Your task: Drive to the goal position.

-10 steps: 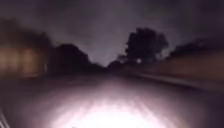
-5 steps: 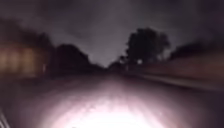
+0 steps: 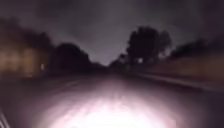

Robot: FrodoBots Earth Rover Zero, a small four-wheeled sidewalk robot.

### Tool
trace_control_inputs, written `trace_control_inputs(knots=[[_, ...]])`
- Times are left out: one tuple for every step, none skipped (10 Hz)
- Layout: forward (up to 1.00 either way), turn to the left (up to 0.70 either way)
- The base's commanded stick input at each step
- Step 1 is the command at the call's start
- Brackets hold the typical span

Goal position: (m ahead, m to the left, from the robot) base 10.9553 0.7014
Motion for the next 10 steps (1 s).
trace_control_inputs(knots=[[0.7, 0.0], [0.7, 0.0], [0.7, 0.0], [0.7, 0.0], [0.7, 0.0], [0.7, 0.21], [0.7, 0.12], [0.7, 0.0], [0.7, 0.0], [0.7, 0.0]])
